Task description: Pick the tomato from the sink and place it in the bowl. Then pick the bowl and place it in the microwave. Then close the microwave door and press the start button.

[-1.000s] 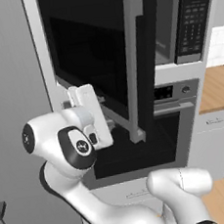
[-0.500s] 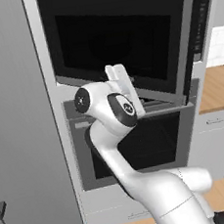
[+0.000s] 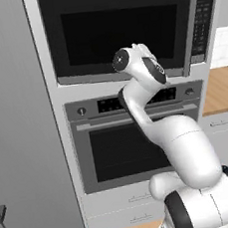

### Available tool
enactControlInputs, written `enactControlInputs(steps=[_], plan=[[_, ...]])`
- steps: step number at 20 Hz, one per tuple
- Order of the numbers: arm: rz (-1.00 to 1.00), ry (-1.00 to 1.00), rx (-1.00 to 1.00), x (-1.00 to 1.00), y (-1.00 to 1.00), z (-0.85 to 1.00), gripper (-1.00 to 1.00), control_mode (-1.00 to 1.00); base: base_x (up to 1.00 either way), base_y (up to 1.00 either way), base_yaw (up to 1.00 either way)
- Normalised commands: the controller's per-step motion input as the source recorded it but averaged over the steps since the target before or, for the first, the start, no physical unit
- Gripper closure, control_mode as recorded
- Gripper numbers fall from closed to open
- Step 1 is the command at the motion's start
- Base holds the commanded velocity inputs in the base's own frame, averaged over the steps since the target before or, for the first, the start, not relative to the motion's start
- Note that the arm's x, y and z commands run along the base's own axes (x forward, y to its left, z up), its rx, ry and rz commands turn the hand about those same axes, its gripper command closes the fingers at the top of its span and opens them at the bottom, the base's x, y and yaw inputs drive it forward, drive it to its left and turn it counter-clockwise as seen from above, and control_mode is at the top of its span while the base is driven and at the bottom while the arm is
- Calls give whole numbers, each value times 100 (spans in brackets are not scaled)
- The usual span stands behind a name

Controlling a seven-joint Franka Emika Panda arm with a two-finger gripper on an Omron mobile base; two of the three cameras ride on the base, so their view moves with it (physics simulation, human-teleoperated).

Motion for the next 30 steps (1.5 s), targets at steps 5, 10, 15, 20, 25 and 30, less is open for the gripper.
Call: enactControlInputs(steps=[5, 10, 15, 20, 25, 30], plan=[[10, 18, 0, 100, -59, 12, -100, -100, 0, 0, 0], [17, 10, 0, 51, -19, 0, -100, -100, 0, 0, 0], [22, 4, 0, -46, -2, 0, -100, -100, 0, 0, 0], [14, -2, 19, -99, -13, 14, -100, -100, 0, 0, 0], [3, 0, 56, -37, -84, 3, -100, -100, 0, 0, 0], [2, -11, 54, 0, -99, 0, -100, -100, 0, 0, 0]])
